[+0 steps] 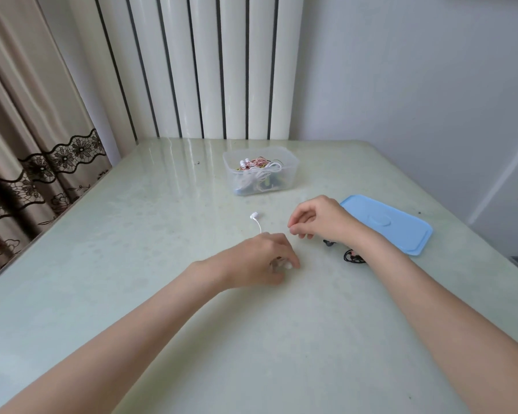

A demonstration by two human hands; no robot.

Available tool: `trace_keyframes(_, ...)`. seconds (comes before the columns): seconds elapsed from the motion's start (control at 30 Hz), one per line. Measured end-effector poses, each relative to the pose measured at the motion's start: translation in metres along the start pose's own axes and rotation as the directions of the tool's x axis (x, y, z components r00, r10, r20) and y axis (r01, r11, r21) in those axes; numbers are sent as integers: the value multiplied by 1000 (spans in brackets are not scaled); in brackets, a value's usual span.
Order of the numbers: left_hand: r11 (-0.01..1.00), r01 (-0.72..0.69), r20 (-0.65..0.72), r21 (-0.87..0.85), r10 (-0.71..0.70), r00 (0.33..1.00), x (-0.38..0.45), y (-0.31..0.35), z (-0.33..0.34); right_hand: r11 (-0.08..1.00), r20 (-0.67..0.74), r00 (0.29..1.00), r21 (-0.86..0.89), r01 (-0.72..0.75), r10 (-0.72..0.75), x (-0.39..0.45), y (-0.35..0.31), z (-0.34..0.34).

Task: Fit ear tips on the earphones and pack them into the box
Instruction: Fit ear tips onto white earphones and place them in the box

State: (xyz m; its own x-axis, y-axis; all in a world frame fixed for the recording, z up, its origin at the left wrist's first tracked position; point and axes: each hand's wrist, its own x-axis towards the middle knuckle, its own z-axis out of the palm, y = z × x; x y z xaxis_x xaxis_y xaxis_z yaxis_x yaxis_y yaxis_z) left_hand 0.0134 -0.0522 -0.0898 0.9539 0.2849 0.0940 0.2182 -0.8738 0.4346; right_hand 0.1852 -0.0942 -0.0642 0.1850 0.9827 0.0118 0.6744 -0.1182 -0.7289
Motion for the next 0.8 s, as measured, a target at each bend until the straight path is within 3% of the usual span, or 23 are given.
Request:
trace_keyframes(0.23, 974, 199, -218, 104, -173, 961, 1, 6, 11, 954, -83, 995, 299, -23, 50, -20, 3, 9)
trace_keyframes(0.33, 953, 268, -326, -137, -299, 897, 4, 3, 0, 835, -149, 982, 551, -15, 115, -22, 3, 7)
trace_keyframes(0.47, 832, 263, -399, -489, -481, 781, 13, -15, -10, 559, -125, 974, 829, -1, 187, -15, 6, 18)
trace_keyframes(0.6, 800, 279, -454, -531, -547, 703, 19, -29, 4, 466, -112, 977, 885, 15, 182, -4, 5, 40)
trace_keyframes(0.8, 778, 177, -449, -603, -514, 731, 29, -35, 3, 518, -156, 979, 853, 68, 129, 11, 3, 40)
